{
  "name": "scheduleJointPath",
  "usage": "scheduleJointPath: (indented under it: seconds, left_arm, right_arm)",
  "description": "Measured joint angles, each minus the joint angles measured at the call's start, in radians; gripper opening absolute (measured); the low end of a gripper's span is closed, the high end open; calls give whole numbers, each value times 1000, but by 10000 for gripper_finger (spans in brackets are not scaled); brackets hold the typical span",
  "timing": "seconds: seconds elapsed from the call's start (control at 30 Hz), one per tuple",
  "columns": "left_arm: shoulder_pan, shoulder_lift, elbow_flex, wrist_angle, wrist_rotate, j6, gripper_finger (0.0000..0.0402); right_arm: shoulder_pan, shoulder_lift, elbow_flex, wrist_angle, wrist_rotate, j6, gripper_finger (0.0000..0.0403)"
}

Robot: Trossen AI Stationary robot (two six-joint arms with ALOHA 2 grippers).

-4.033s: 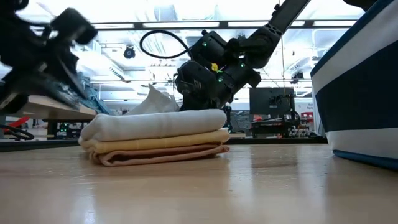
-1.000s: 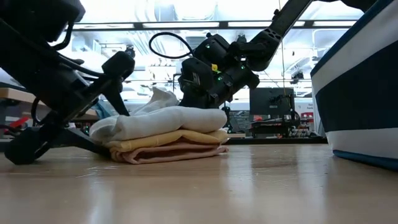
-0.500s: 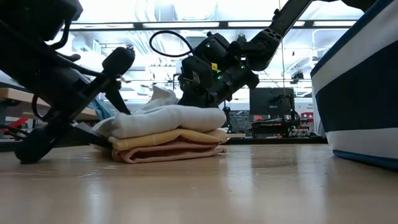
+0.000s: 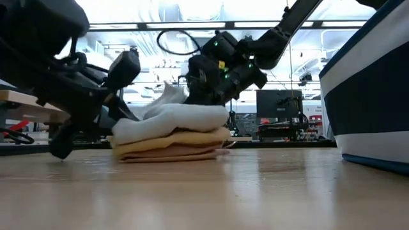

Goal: Fold towel
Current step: Put the stacked folded towels into the laundry bin

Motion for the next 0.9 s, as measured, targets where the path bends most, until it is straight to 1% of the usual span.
scheduleJointPath:
  seconds: [0.07,0.17,0.23,0.3,0.47,0.63,0.8,0.9]
  left_arm:
    - [0,-5,-6,5,-64,57,27]
    - [4,-25,-13,-18,-72,132,27]
    - [5,-44,-12,0,-83,177,27]
    - [-1,-85,1,21,-101,268,27]
    - [1,-197,36,28,-97,543,27]
    - [6,-295,91,35,-105,817,27]
    - [28,-339,138,56,-95,939,27]
    - [52,-339,184,55,-56,1049,27]
  right_arm:
    - [-1,-10,-1,-2,3,-5,45]
    - [-2,-44,-10,-2,6,-9,45]
    - [0,-76,-17,-20,5,-23,45]
    - [0,-104,-18,-45,-7,-32,45]
    - [0,-164,-18,-92,-9,-60,45]
    - [2,-255,-26,-145,30,-90,45]
    - [2,-378,-26,-273,70,-131,45]
    - [3,-446,-26,-353,103,-142,45]
